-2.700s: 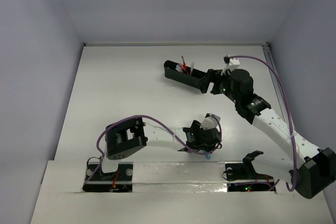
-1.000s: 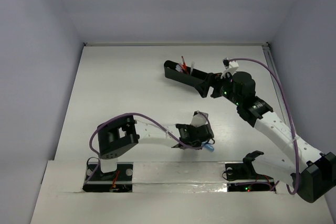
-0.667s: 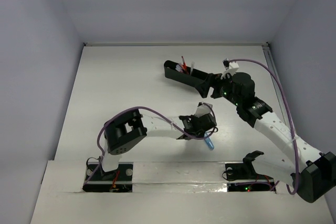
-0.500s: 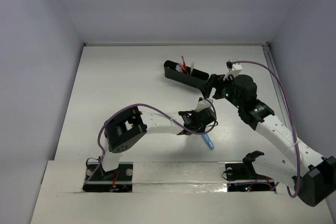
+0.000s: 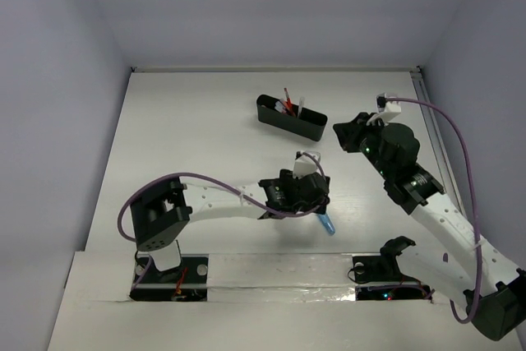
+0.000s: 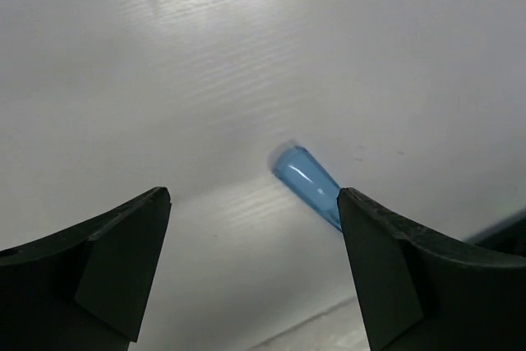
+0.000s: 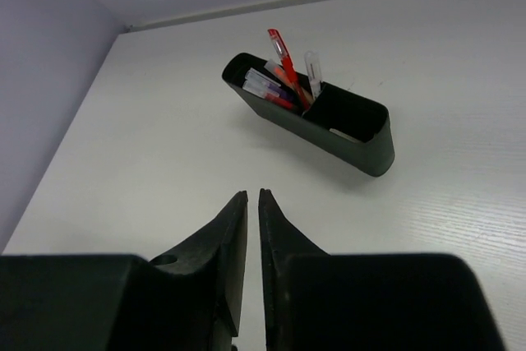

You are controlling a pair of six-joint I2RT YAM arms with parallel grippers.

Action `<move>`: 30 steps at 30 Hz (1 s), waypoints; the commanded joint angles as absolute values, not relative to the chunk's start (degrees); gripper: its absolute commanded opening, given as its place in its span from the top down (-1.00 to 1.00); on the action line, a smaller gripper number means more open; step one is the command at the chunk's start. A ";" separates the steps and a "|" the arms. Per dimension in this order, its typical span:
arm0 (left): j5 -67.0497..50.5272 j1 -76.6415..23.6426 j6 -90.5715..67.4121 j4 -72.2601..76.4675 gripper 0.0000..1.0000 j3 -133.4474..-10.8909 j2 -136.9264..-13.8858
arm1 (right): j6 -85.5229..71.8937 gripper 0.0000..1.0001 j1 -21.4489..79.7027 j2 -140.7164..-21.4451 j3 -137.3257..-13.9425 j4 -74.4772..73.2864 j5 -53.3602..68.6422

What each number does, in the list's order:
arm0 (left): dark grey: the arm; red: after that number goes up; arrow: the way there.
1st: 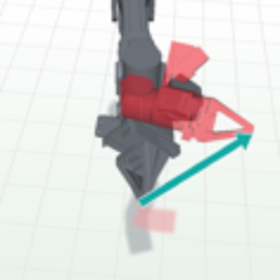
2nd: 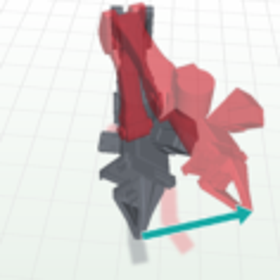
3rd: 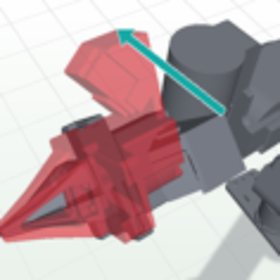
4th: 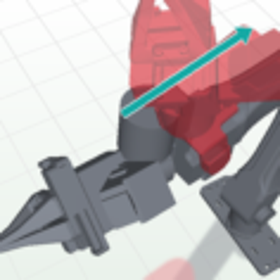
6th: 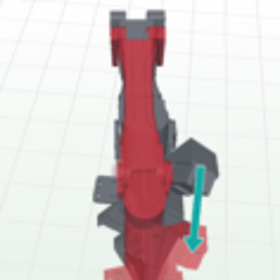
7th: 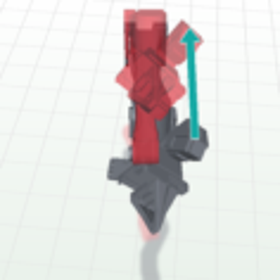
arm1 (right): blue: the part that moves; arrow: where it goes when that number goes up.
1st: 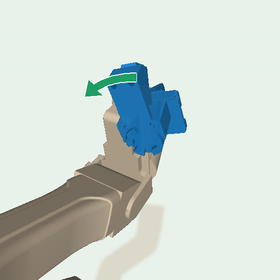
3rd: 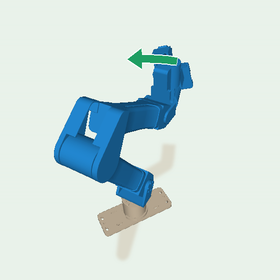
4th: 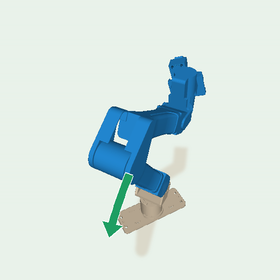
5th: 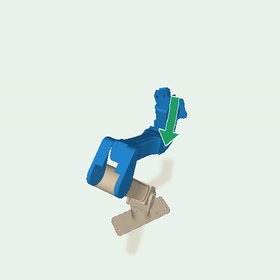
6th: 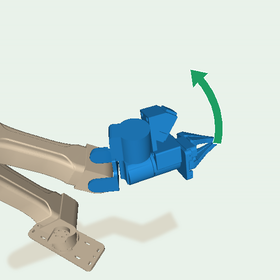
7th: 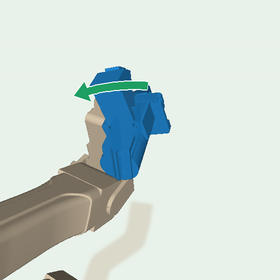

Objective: Sort the stationery into containers
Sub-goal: Pick up the pen from the center of the board.

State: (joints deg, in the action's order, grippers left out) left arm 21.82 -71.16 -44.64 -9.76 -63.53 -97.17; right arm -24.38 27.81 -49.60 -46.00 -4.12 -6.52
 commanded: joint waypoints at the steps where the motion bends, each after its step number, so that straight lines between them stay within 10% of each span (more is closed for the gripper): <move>1: 23.56 -76.28 -50.79 -14.14 -0.62 -67.57 -97.02 | -24.87 0.64 27.77 -49.75 -45.79 -2.72 -7.56; 12: 20.55 -79.10 -62.58 -13.53 -0.65 -71.54 -105.64 | -23.03 -0.02 27.77 -43.25 -46.84 -6.67 -4.85; 30: 29.17 -79.10 -59.77 -26.45 -0.45 -83.67 -116.89 | -23.12 -0.06 27.77 -38.67 -46.32 -6.77 3.25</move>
State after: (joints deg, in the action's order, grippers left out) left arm 24.53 -79.13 -58.81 -20.91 -81.45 -116.42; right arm -23.59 27.81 -39.70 -46.00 -7.70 1.93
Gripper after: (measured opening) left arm 0.732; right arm 0.529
